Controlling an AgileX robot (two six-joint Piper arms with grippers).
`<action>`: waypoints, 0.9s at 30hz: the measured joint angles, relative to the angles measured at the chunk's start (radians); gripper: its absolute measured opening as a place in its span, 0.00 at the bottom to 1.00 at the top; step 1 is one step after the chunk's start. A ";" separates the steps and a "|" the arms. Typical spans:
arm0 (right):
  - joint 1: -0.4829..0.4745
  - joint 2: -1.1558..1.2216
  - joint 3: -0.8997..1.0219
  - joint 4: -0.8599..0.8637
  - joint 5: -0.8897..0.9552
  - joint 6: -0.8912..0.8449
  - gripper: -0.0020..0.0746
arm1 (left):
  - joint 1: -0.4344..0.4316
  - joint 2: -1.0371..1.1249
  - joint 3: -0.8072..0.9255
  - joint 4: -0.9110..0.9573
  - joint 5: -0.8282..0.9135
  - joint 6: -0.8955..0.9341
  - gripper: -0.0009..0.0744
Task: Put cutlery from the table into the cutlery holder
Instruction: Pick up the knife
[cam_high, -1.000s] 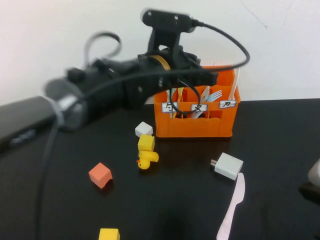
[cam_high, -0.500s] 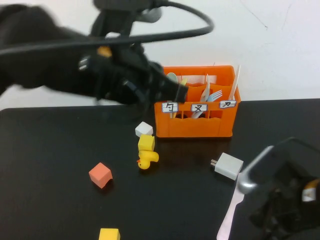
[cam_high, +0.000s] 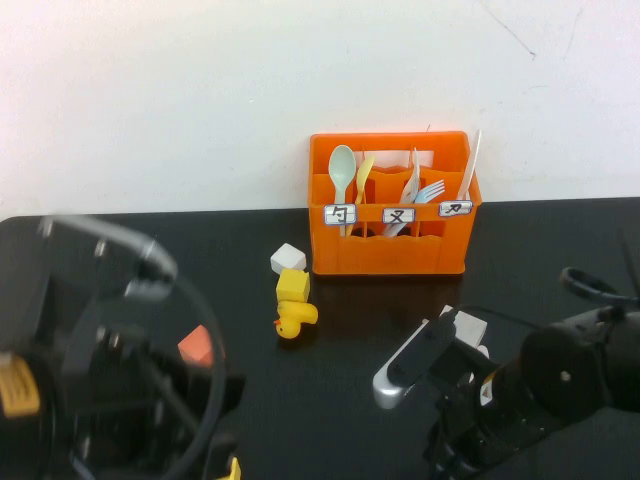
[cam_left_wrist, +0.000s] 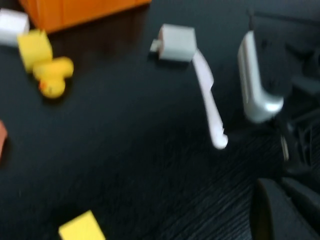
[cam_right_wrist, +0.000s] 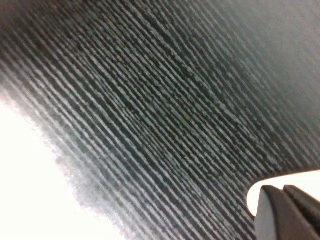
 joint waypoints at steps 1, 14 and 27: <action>0.000 0.016 -0.004 0.001 -0.003 0.000 0.02 | 0.000 -0.016 0.036 -0.002 -0.013 -0.009 0.01; 0.000 0.150 -0.065 0.002 0.043 -0.050 0.02 | 0.000 -0.074 0.163 -0.217 -0.134 -0.014 0.01; 0.000 0.166 -0.074 -0.348 0.173 0.269 0.02 | 0.000 -0.074 0.163 -0.292 -0.139 0.059 0.01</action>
